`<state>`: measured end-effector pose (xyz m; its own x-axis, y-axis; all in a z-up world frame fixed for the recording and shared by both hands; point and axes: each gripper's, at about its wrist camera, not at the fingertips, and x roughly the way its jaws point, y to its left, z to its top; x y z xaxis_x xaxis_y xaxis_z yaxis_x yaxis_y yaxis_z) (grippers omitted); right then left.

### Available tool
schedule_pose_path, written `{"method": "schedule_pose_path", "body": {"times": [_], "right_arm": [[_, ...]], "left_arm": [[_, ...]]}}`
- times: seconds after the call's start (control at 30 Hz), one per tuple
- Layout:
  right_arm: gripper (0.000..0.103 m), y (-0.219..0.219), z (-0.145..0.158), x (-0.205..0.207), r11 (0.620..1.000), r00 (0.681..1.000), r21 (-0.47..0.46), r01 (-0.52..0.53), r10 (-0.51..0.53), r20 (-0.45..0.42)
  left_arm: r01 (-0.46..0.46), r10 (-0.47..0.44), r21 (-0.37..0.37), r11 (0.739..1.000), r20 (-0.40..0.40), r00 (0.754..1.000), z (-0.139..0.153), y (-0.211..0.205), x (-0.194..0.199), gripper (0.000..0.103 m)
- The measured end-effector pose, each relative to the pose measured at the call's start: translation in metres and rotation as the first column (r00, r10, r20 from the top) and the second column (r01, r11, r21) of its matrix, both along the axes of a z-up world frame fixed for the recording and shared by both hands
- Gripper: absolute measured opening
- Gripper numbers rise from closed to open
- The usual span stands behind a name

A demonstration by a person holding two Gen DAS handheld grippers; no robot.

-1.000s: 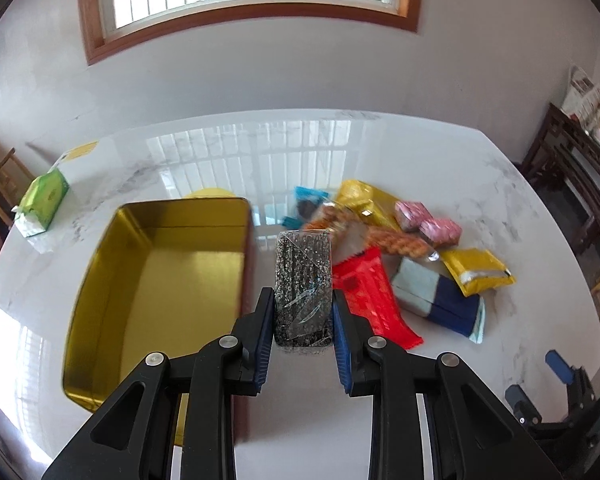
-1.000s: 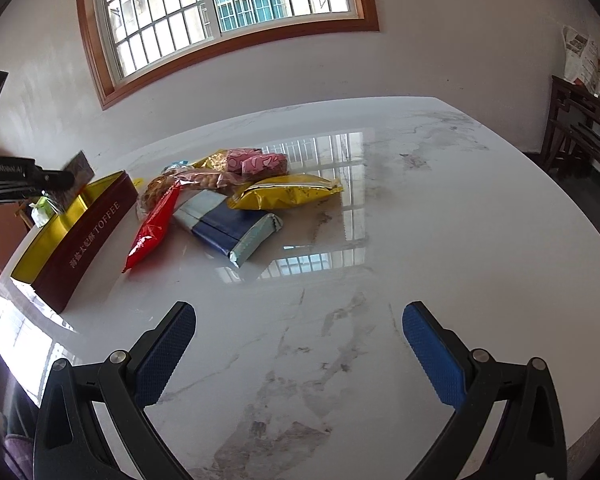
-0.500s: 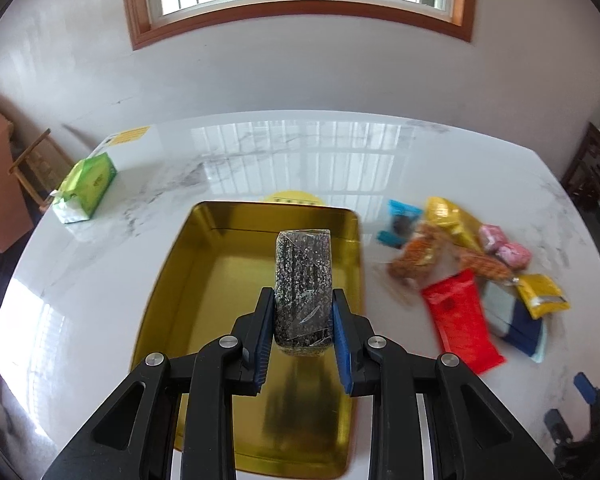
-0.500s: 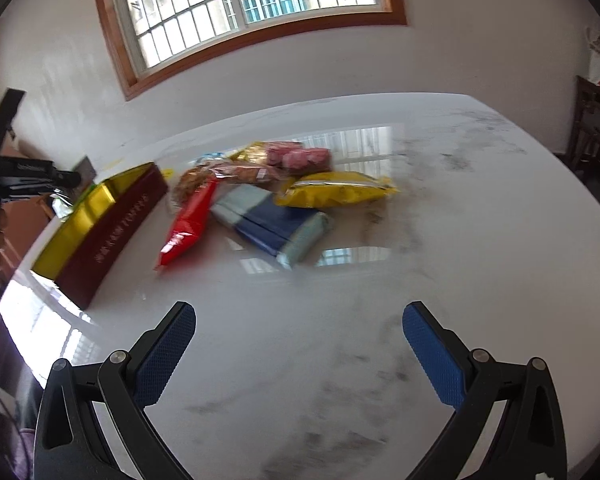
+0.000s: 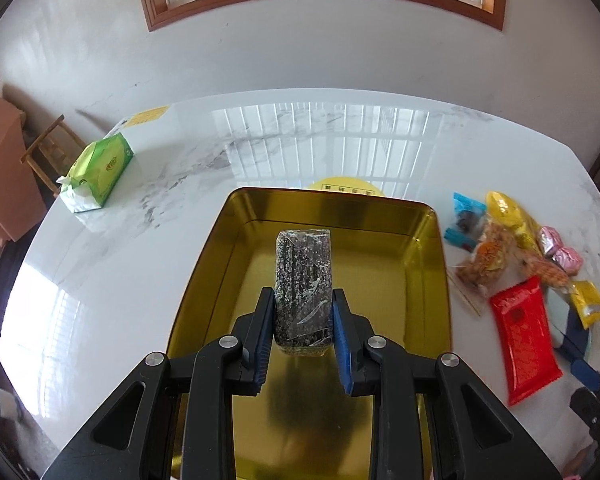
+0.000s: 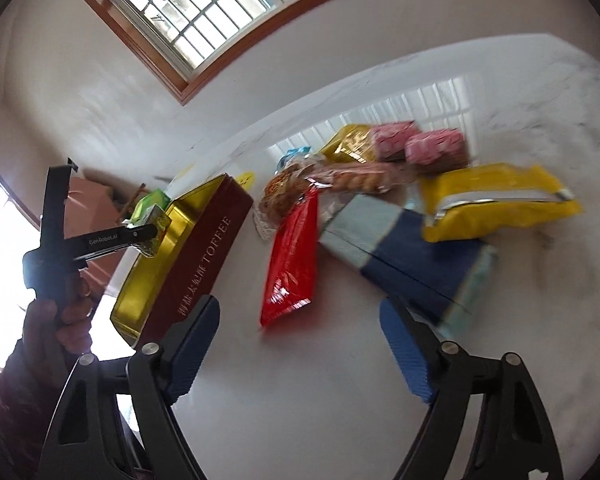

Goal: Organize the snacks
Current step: 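Lift and carry the black packet over the gold tin with the left gripper, then lower the black packet into the tin and open the left gripper while the right gripper grasps the red packet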

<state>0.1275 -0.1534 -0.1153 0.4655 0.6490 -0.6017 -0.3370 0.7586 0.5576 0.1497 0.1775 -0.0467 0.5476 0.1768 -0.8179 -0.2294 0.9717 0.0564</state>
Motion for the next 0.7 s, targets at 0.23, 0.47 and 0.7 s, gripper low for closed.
{"method": "schedule_pose_path", "body": {"times": [0.23,0.47,0.7], "right_arm": [[0.072,0.021,-0.013,0.026,0.996,0.995,0.088,-0.028,0.036,-0.097],[0.070,0.042,-0.014,0.050,0.997,0.989,0.062,-0.041,0.049,-0.136],[0.048,0.064,-0.005,0.059,0.994,0.990,-0.079,-0.079,0.069,-0.122]], "left_arm": [[0.000,0.000,0.005,1.000,-0.006,1.000,-0.004,0.008,0.007,0.028],[0.005,-0.005,-0.001,1.000,-0.018,1.000,-0.011,0.014,0.013,0.028],[0.009,-0.010,-0.006,1.000,-0.028,1.000,-0.018,0.016,0.017,0.028]]}}
